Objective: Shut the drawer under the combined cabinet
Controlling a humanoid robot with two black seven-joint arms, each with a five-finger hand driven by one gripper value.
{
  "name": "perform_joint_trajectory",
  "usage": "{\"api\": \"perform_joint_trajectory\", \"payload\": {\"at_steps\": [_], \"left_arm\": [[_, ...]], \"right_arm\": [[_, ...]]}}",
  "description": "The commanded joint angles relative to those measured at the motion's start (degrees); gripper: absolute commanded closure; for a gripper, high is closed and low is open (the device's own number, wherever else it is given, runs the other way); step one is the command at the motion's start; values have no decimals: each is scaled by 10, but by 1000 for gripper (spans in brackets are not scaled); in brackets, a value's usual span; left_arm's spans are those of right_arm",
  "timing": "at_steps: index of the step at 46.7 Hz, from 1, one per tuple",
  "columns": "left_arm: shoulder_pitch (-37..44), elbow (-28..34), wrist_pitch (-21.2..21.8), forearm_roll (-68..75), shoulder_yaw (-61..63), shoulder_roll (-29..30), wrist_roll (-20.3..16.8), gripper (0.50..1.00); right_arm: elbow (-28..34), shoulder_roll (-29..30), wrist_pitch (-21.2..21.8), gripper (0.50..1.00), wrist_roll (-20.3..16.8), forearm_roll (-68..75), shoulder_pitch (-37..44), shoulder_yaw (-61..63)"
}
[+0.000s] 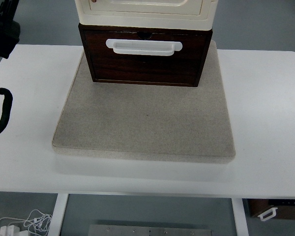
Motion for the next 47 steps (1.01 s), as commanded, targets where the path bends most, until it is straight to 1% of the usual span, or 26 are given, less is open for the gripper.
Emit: {"api": "perform_joint_trajectory", "payload": {"at_steps": [1,8,13,15,18,23,26,32,37,41,44,47], "left_arm": [[-2,31,0,1,-39,5,-13,500],[-4,76,0,0,-88,24,-28,500],[-4,108,3,0,-93,39,-44,500],[-5,122,29,0,-93,44,-53,500],[-11,148,80,1,-90,53,-64,500],[-20,198,159,7,-75,63,-66,500],[-22,225,192,9,-55,70,-66,500],[-20,278,226,6,26,94,-65,500],[-18,323,261,2,97,98,-65,500],[-11,346,286,1,142,98,-63,500],[-9,360,296,0,158,96,-53,500],[0,376,292,-5,157,94,-44,500]], "right_arm": [[0,0,-1,548,0,0,0,0],[0,0,0,548,0,0,0,0],[0,0,0,548,0,0,0,0],[0,0,-1,548,0,0,0,0],[0,0,-1,548,0,0,0,0],[0,0,-1,548,0,0,0,0],[0,0,0,548,0,0,0,0],[0,0,-1,548,0,0,0,0],[0,0,0,548,0,0,0,0],[0,0,-1,548,0,0,0,0],[0,0,-1,548,0,0,0,0],[0,0,0,548,0,0,0,0]]}}
